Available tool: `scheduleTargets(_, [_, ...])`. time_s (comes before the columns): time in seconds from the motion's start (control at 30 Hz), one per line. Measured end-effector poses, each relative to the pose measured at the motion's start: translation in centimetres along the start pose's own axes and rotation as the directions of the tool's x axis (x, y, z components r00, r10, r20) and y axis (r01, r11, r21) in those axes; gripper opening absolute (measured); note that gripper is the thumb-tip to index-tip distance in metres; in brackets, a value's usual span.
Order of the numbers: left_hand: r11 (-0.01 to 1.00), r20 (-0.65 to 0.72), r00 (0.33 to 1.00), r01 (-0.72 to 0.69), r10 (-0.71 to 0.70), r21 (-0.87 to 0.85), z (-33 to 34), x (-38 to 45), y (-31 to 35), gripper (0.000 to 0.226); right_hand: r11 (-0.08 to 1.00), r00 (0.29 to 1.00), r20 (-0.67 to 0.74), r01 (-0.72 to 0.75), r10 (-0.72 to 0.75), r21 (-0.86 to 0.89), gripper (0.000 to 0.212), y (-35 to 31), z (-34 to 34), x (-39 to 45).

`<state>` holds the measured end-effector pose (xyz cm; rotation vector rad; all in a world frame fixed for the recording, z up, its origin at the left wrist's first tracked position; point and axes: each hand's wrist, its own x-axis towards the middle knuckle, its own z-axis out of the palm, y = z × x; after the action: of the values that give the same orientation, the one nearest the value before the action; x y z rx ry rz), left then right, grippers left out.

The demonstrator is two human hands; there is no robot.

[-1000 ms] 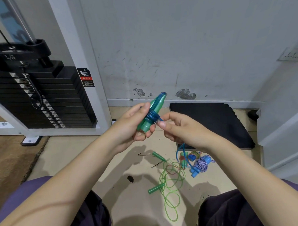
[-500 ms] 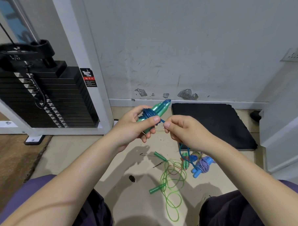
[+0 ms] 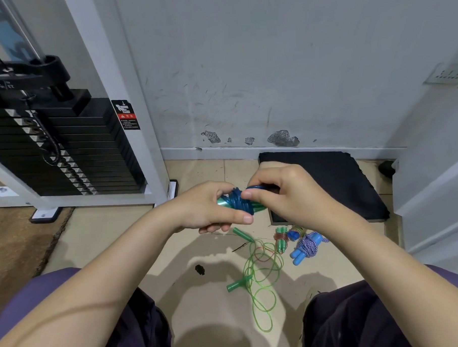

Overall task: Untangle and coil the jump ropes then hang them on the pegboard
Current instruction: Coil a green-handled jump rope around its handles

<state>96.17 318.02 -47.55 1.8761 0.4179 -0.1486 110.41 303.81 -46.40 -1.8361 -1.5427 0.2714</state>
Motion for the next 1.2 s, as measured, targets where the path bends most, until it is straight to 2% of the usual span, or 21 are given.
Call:
scheduleTargets(0.1, [0.997, 0.042, 0.999, -0.020, 0.017, 0.070, 0.4, -0.2, 0.4, 0.030, 0.999, 0.999, -0.031, -0.038, 0.039, 0.035, 0.021, 0.5, -0.1, 0.2])
scheduleTargets(0.2, [0.998, 0.023, 0.998, -0.057, 0.056, 0.019, 0.7, -0.2, 0.6, 0.028, 0.971, 0.988, 0.003, -0.154, 0.156, 0.184, 0.024, 0.8, -0.1, 0.5])
scheduleTargets(0.3, [0.996, -0.021, 0.996, -0.085, 0.084, -0.023, 1.0, -0.1, 0.5, 0.020, 0.932, 0.978, 0.067, -0.208, 0.197, 0.297, 0.035, 0.9, 0.1, 0.6])
scheduleTargets(0.37, [0.995, -0.043, 0.995, -0.093, 0.092, -0.017, 1.0, -0.1, 0.2, 0.018, 0.930, 0.979, 0.087, -0.203, 0.185, 0.306, 0.039, 0.9, 0.4, 0.5])
scheduleTargets(0.5, [0.993, -0.023, 0.994, -0.111, 0.110, -0.044, 0.7, -0.2, -0.1, 0.021, 0.921, 0.973, 0.123, -0.227, 0.198, 0.316, 0.034, 0.9, 0.7, 0.5])
scheduleTargets(0.57, [0.991, -0.022, 0.993, -0.121, 0.120, -0.061, 0.6, -0.1, -0.2, 0.031, 0.884, 0.960, 0.154, -0.276, 0.235, 0.377, 0.033, 0.6, 0.6, 0.4])
scheduleTargets(0.67, [0.982, -0.058, 0.987, -0.154, 0.148, -0.111, 0.2, -0.1, -0.5, 0.047, 0.812, 0.925, 0.238, -0.374, 0.295, 0.447, 0.055, 0.5, 0.3, 0.4])
scheduleTargets(0.77, [0.956, -0.144, 0.963, -0.250, 0.229, -0.150, -0.3, -0.1, -0.5, 0.042, 0.710, 0.923, 0.301, -0.378, 0.240, 0.594, 0.067, 0.9, 0.3, 0.4])
scheduleTargets(0.83, [0.938, -0.263, 0.936, -0.288, 0.234, -0.192, -0.6, 0.0, -0.4, 0.031, 0.715, 0.927, 0.290, -0.370, 0.239, 0.593, 0.063, 1.1, 0.4, 0.3])
scheduleTargets(0.9, [0.926, -0.344, 0.918, -0.289, 0.196, -0.242, -0.9, 0.2, -0.2, 0.030, 0.724, 0.921, 0.283, -0.386, 0.268, 0.571, 0.048, 1.3, 0.5, 0.4])
scheduleTargets(1.03, [0.922, -0.343, 0.926, -0.263, 0.158, -0.284, -0.8, 0.1, -0.2, 0.040, 0.777, 0.915, 0.291, -0.392, 0.278, 0.492, 0.015, 1.4, 0.8, 0.3])
scheduleTargets(1.2, [0.929, -0.392, 0.916, -0.211, 0.080, -0.304, -1.0, 0.3, -0.7, 0.033, 0.825, 0.898, 0.258, -0.432, 0.356, 0.365, 0.018, 0.9, 1.0, 0.4])
